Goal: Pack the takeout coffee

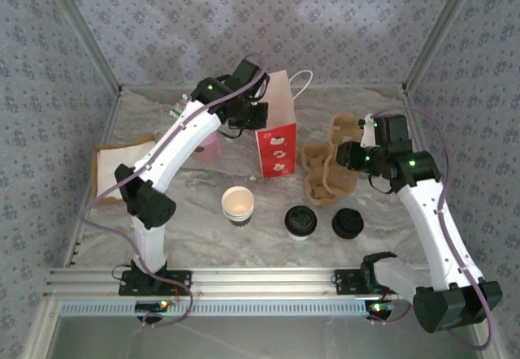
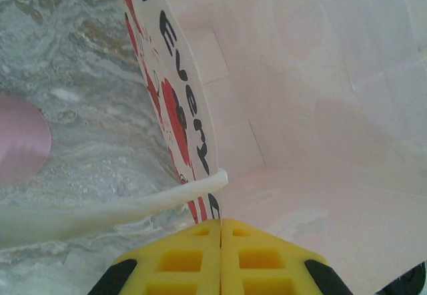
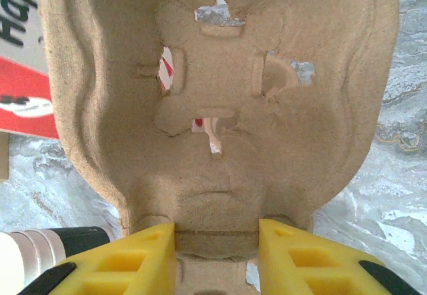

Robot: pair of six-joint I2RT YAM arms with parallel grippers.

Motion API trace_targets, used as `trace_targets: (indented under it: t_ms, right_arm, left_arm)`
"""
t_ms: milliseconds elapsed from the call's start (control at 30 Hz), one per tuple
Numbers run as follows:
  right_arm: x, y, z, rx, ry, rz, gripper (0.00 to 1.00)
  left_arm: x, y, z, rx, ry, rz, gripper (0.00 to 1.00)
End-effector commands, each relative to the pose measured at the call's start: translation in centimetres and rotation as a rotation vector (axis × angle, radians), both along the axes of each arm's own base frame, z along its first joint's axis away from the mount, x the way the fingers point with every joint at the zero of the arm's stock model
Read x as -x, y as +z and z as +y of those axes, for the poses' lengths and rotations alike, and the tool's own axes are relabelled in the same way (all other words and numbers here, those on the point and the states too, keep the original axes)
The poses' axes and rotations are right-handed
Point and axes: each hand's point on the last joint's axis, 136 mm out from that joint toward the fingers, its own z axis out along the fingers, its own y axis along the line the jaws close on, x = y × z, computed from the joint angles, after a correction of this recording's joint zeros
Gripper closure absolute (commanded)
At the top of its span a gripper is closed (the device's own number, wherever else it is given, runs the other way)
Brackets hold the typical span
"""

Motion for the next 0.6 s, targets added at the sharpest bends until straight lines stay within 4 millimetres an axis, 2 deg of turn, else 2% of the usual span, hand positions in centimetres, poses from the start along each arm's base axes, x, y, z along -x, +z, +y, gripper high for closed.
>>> trace_targets:
  t_ms: [0,300,333,567]
  right_arm:
    - [0.6,2.3,-0.2,-0.025,-0.014,-0.039,0.64]
    - [1.5,4.5,0.0,-0.059,-0.015,-0.080,0.64]
    - [1.6,4.9,0.0,-0.066,-0.016,-0.087,0.64]
    - [2.1,8.2,0.3,-0.101,-0.007,-0.140,0.64]
  left_arm:
    - [2.1,2.4,0.8,0.026,0.008,-0.033,0.93]
    - [5.3,2.8,1.0,0.072,0.000,-0.048,0.93]
    - [5.8,2.0,0.9,0.075,-0.006,-0.033,0.93]
    - [7.4,1.4,0.2,0.139,-0.012,-0.032,0.91]
